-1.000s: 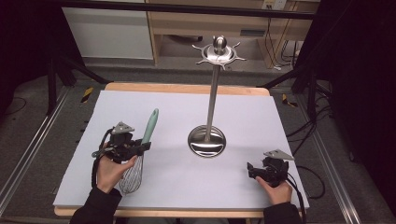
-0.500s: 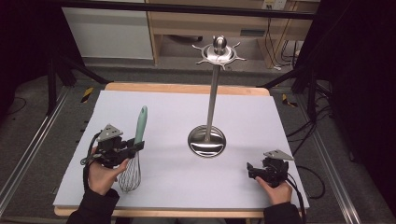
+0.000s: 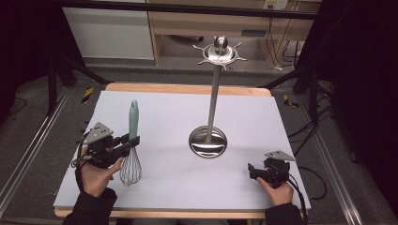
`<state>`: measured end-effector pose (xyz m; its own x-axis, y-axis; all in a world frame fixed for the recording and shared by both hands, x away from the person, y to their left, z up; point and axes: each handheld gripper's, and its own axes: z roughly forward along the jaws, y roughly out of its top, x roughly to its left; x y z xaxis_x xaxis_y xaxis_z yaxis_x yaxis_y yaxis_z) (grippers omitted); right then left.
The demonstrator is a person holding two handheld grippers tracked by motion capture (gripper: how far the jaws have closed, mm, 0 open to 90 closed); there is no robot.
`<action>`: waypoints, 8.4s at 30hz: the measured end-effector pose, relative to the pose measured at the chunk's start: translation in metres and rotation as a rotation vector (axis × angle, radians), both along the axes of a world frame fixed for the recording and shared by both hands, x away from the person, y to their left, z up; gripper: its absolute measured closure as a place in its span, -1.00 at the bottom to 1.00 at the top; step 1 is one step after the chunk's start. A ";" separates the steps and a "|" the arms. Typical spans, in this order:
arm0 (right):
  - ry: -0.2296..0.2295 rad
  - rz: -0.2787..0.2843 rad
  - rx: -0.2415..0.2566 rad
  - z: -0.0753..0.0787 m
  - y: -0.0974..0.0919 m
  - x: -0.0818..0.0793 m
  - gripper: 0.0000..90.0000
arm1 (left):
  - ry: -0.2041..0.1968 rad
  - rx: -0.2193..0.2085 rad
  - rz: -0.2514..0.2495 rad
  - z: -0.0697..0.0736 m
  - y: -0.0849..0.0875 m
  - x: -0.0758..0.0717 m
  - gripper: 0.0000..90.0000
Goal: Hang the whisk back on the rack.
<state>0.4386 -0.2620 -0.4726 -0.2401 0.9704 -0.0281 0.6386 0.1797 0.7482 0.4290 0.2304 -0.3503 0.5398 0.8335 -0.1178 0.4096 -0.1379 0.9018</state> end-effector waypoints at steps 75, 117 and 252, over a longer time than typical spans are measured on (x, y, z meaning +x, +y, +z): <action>-0.008 -0.014 0.009 0.001 -0.001 0.001 -0.81 | -0.138 -0.002 -0.203 0.089 -0.106 0.037 0.53; -0.012 -0.009 0.019 0.002 -0.002 0.000 -0.81 | -0.131 0.093 -0.187 0.104 -0.138 0.056 0.53; 0.009 -0.013 0.014 0.000 -0.002 0.001 -0.82 | -0.071 0.116 -0.119 -0.022 -0.080 0.043 -0.24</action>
